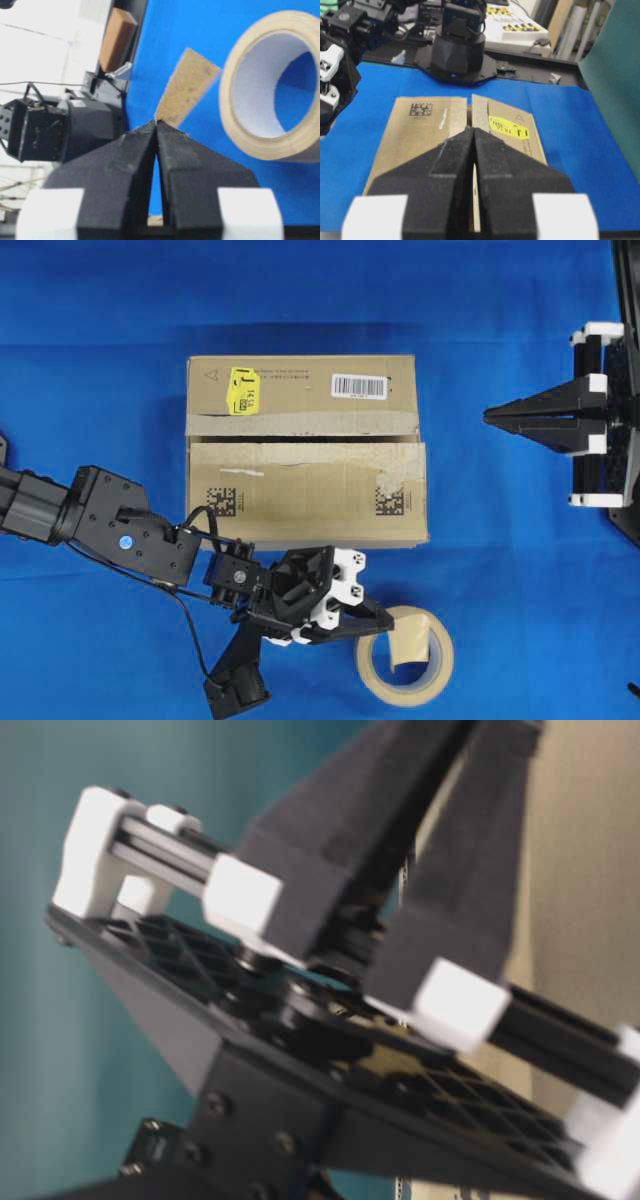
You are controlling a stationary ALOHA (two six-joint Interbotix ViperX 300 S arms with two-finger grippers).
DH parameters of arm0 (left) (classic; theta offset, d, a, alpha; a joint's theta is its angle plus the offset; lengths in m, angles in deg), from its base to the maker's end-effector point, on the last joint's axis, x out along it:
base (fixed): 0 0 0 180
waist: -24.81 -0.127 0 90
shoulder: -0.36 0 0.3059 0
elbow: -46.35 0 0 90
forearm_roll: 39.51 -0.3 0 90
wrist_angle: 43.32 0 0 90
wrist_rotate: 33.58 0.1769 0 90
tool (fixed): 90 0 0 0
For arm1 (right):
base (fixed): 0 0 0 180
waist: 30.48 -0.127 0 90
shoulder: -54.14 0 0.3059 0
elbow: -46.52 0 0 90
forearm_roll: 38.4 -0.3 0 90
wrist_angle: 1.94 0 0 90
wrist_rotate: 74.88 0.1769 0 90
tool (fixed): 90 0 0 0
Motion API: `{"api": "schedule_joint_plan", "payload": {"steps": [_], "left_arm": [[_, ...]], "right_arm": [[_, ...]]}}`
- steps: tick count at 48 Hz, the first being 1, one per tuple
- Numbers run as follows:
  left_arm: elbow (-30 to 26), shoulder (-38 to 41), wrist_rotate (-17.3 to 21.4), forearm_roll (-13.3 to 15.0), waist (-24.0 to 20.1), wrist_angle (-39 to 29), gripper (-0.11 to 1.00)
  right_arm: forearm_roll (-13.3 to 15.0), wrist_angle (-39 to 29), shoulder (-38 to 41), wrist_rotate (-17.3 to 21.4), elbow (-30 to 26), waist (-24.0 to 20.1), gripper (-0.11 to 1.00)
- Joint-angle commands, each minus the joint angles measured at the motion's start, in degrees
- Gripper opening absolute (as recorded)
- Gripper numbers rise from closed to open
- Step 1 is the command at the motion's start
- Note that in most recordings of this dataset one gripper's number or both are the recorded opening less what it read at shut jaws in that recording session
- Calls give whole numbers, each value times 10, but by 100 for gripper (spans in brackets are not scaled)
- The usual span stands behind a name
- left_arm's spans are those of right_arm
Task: Apply tape along the seams of the closed cardboard box to seal it securely.
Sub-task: 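Peel the strip off the roll and lift it toward the box, then lay the tape strip across the box's center seam with the left gripper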
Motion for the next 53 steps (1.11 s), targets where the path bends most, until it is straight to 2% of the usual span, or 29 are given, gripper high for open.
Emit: {"api": "schedule_joint_plan", "payload": {"steps": [1,10,20,32,39,53], "left_arm": [[-14,-22,-2,2,-4,-2,0],[-4,-45,7,2,-7,-2,0],[39,-120,14,-1,-30,-1,0],[107,-200,18,-3,-85,17,0],[140,-228,34,-3,-129,34,0],[150,-235,35,-3,-170,33,0]], "right_arm": [[1,2,2,1,-7,-1,-2],[1,4,0,2,-8,-1,-2],[1,5,1,2,-8,-2,-2],[1,5,3,2,-8,-2,-2],[1,5,4,1,-7,-2,-2],[1,5,6,1,-7,-1,-2]]}}
